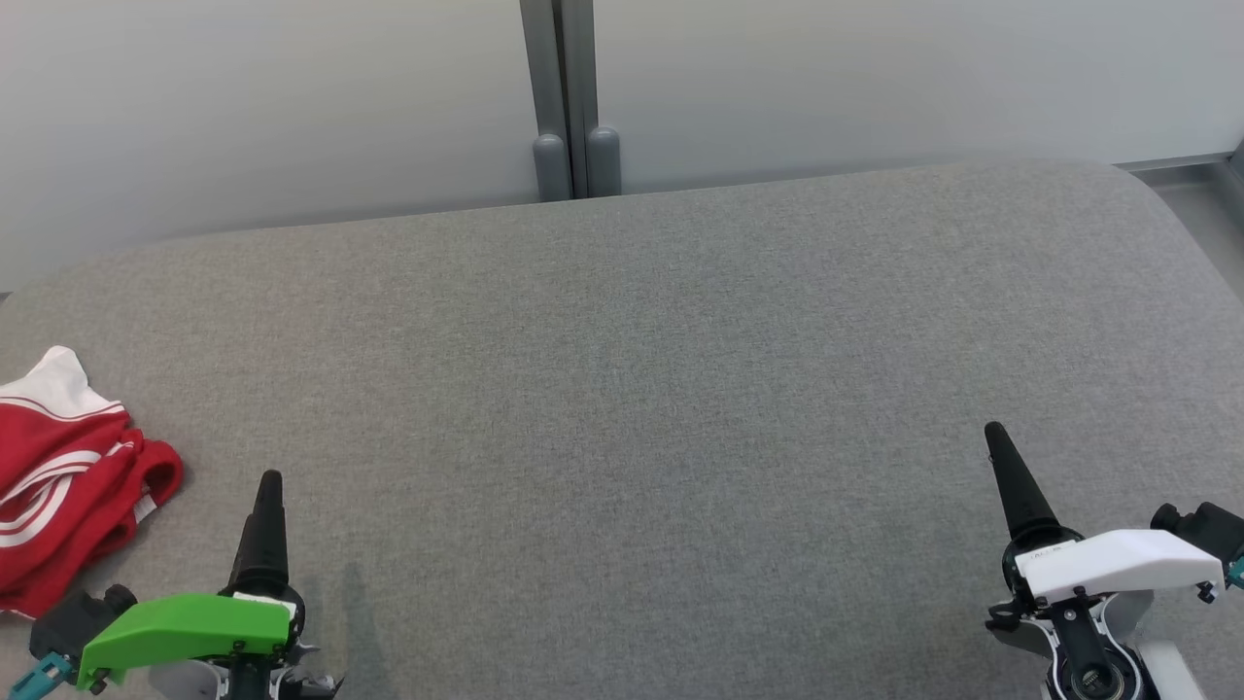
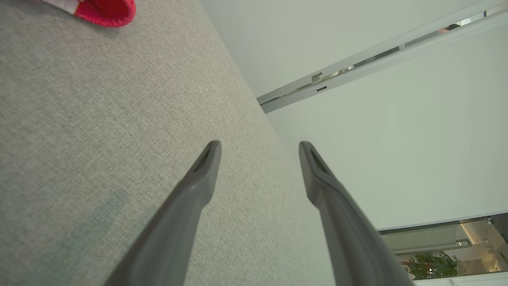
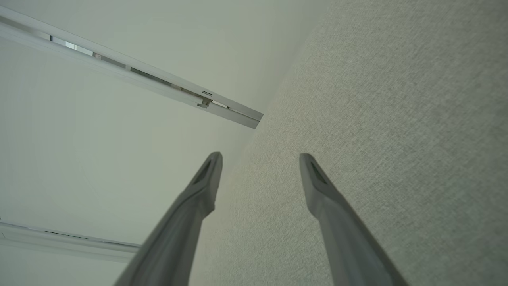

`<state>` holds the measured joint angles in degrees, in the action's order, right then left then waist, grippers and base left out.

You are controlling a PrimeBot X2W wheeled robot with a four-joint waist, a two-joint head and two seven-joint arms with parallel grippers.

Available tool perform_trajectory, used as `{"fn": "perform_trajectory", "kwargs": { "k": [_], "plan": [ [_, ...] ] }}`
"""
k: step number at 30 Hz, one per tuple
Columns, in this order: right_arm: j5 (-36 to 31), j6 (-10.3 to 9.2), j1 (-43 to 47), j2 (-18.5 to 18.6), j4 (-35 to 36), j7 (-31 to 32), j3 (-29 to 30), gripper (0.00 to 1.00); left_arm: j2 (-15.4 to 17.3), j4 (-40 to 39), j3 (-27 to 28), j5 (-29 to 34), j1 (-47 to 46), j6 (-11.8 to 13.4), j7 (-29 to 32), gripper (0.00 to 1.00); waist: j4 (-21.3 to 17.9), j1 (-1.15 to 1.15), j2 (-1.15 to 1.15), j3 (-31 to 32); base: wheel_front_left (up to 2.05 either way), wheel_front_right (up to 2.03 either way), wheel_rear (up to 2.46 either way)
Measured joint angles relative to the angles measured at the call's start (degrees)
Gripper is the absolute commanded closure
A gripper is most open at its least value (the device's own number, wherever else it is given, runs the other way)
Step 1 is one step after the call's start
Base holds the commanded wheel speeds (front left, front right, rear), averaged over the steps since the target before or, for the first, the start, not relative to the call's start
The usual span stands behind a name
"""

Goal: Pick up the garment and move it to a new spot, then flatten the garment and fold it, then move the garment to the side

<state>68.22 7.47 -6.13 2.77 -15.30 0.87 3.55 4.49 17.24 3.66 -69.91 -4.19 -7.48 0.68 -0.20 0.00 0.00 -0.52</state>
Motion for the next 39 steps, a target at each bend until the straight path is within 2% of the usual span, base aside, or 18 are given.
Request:
{"fn": "perform_trajectory", "kwargs": {
  "k": [15,27,39],
  "plan": [
    [-16.74,0.01,-0.85,-0.15,0.38,-3.43,-1.91,0.00,1.69,0.80,-2.05,17.14,-0.59,0.49,-3.24,0.00,-0.09,0.00,0.00,-0.20,0.00,0.00,0.00],
    [-28.39,0.01,-1.66,-0.29,0.55,-5.55,-2.65,0.00,2.96,1.29,-5.05,27.33,-1.16,1.65,-5.56,0.00,-0.19,0.00,0.00,-0.44,0.00,0.00,0.00],
    [-36.72,0.01,-2.95,-0.26,0.62,-7.77,-3.67,0.00,3.94,1.52,-7.40,35.65,-1.80,3.72,-7.56,0.00,-0.25,0.00,0.00,-0.52,0.00,0.00,0.00]
  ]
}}
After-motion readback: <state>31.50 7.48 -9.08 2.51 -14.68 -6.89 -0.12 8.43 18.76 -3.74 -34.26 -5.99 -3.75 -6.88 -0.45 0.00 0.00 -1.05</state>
